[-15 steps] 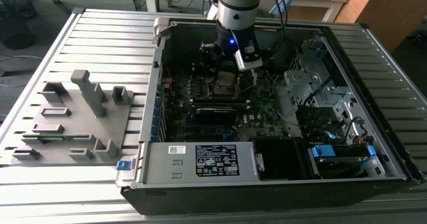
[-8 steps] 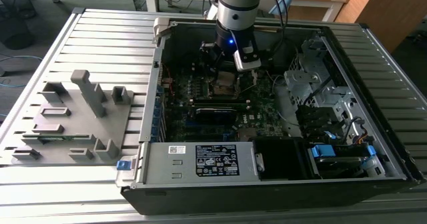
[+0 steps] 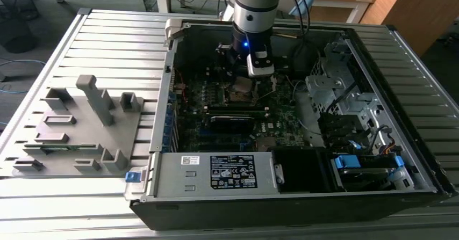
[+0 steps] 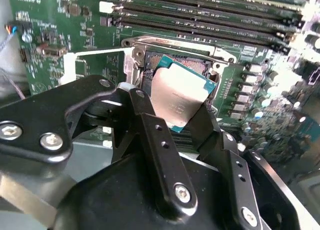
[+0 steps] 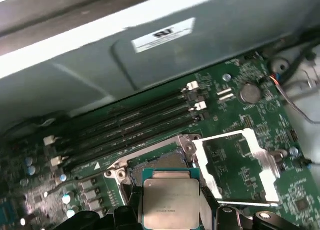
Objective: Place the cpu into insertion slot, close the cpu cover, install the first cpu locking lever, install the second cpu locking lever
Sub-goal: 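Place the cpu into insertion slot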
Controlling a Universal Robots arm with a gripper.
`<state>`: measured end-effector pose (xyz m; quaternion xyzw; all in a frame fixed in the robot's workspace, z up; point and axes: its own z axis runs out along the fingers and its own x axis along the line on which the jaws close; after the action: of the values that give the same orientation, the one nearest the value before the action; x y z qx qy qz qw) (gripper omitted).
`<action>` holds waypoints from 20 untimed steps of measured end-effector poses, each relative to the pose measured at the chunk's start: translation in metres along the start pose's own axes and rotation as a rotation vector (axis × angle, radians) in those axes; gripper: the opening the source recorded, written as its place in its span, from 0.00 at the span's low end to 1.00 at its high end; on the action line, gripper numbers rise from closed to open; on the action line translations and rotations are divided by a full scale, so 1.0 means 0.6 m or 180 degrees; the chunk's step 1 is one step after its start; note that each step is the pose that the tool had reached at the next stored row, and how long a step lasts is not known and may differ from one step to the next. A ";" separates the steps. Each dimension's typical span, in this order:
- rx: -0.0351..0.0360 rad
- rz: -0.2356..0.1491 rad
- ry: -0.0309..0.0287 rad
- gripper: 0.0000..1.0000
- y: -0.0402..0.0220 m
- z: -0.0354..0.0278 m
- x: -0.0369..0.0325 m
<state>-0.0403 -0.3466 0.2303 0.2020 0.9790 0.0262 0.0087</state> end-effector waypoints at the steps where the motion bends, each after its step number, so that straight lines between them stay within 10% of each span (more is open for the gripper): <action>1: 0.0001 0.0057 -0.0003 0.54 0.000 0.000 0.000; 15: 0.0006 0.0866 -0.0047 0.54 0.000 0.003 0.000; 20: 0.0006 0.0892 -0.0049 0.54 0.000 0.003 0.000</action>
<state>-0.0403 -0.3466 0.2283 0.3370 0.9411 0.0247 0.0122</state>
